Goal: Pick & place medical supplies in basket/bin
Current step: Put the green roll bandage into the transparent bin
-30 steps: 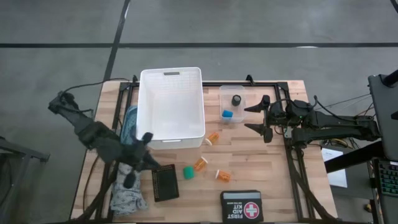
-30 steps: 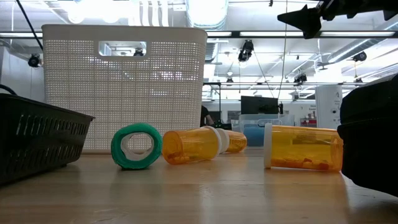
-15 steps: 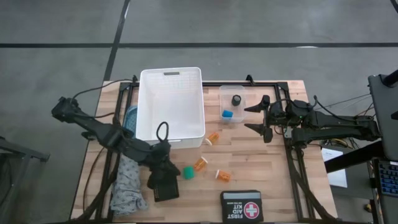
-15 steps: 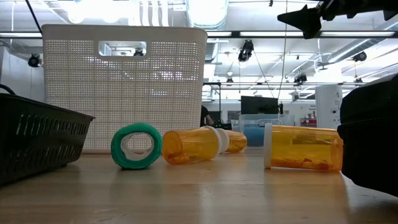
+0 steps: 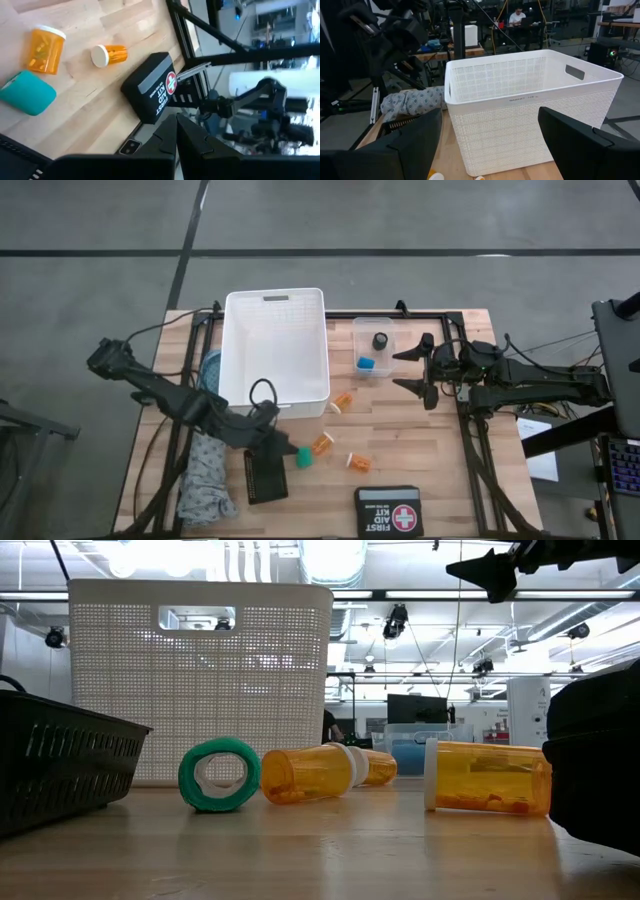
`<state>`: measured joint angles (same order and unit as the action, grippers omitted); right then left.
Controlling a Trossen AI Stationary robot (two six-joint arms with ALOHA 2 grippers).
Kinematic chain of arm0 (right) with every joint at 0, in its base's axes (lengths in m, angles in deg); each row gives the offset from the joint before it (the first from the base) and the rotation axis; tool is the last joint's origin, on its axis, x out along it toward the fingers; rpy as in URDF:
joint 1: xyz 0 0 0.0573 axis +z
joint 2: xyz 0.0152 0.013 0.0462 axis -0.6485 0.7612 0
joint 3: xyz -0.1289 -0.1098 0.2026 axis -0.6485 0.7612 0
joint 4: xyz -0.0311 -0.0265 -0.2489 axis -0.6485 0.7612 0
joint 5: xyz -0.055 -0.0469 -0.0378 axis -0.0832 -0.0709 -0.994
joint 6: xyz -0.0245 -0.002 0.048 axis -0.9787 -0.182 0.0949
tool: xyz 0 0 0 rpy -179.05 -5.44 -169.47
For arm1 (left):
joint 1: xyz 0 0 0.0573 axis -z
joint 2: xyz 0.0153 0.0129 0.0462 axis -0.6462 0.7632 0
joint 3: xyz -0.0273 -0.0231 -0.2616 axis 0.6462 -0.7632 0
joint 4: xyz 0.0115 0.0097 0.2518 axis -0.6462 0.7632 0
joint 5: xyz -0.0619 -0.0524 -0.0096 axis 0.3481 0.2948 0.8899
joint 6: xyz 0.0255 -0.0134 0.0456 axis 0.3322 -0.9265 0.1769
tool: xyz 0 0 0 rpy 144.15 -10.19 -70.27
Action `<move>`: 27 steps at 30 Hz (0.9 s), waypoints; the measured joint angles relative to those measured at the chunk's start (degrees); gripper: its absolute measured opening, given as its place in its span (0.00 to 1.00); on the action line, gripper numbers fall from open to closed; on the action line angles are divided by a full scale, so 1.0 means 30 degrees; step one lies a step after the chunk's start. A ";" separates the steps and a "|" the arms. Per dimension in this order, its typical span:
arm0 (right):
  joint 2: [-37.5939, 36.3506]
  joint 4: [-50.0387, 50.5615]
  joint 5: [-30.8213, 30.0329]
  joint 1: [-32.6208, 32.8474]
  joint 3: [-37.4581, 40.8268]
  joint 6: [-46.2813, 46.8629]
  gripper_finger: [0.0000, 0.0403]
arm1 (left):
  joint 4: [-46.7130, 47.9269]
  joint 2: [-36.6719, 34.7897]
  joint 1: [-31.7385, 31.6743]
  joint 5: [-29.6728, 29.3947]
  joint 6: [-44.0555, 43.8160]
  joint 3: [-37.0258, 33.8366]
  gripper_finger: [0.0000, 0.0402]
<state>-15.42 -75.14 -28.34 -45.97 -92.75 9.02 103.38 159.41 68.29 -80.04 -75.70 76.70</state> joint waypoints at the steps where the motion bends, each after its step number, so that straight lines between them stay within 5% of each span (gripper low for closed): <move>1: 0.0000 0.0005 -0.0001 0.0002 0.0000 0.0000 0.81 | 0.0130 0.0027 0.0000 -0.0183 -0.0413 -0.0011 0.03; 17: 0.0000 0.0008 0.0000 0.0007 0.0007 0.0000 0.81 | 0.1886 0.2684 -0.0081 -0.0223 -0.6399 -0.0036 0.02; 27: -0.0007 0.0015 0.0000 0.0000 0.0007 0.0000 0.81 | 0.2056 0.4496 -0.0124 0.1373 -0.8170 -0.0036 0.02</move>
<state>-15.44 -75.10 -28.34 -45.97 -92.73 9.02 109.55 172.90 67.92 -75.92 -100.21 76.59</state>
